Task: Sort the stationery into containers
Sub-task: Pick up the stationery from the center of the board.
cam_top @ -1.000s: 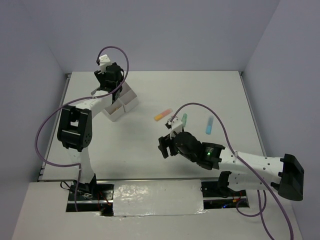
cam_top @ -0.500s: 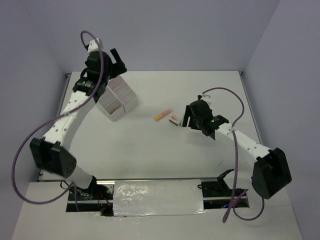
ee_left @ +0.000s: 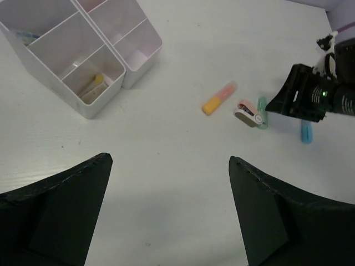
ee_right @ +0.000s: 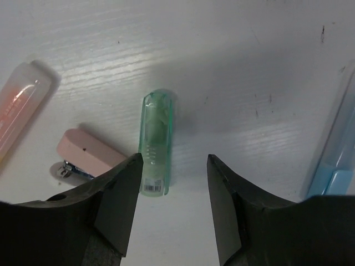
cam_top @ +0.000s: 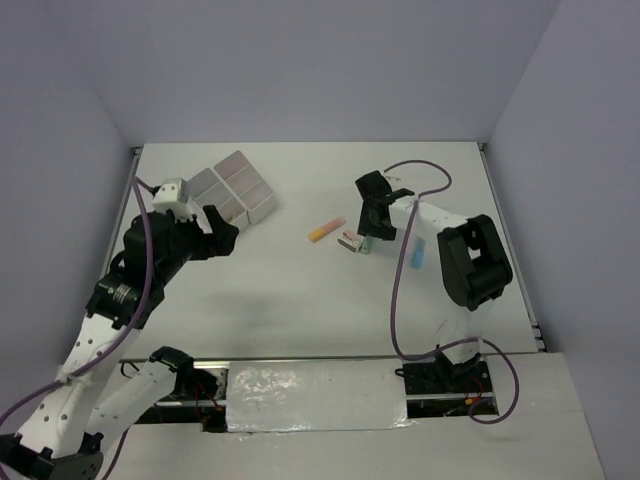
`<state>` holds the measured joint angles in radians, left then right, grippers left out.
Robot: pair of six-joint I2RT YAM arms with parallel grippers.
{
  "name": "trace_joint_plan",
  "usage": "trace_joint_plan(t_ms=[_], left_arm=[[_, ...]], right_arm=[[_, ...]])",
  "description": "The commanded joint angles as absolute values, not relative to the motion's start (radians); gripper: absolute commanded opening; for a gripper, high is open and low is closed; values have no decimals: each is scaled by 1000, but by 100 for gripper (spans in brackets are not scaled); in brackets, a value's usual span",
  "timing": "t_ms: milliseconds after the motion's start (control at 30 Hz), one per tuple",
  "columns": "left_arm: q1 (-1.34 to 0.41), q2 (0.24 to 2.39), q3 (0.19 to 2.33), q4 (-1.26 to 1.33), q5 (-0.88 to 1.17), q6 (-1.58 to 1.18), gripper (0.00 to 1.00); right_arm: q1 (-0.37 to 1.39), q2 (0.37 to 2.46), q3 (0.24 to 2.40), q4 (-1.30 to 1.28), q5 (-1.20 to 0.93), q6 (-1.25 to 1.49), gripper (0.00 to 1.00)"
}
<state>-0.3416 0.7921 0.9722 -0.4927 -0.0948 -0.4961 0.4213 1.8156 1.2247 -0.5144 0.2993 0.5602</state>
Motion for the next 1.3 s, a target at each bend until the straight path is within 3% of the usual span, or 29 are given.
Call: trace_joint_plan(t_ms=[0, 267, 633, 733, 833, 867, 933, 1033, 1267], left_arm=[[-342, 742, 891, -486, -67, -384, 99], [-337, 807, 870, -491, 31, -380, 99], [-337, 808, 856, -465, 78, -426, 99], [-337, 807, 854, -450, 92, -452, 99], [-337, 801, 839, -420, 115, -485, 99], [-337, 801, 824, -411, 121, -508, 99], [-339, 804, 798, -361, 156, -538, 99], [-354, 842, 730, -252, 207, -636, 99], [-431, 975, 794, -48, 212, -827, 99]], right_arm=[[416, 1882, 1302, -545, 301, 558, 57], [416, 1919, 1244, -473, 224, 552, 55], [454, 1786, 1011, -393, 201, 595, 41], [454, 1773, 986, -368, 195, 589, 35], [456, 1792, 999, -379, 204, 581, 25], [454, 1796, 999, -376, 203, 577, 15], [459, 1786, 993, -365, 201, 563, 12], [500, 1654, 951, -304, 211, 529, 10], [712, 1329, 896, -256, 307, 393, 9]])
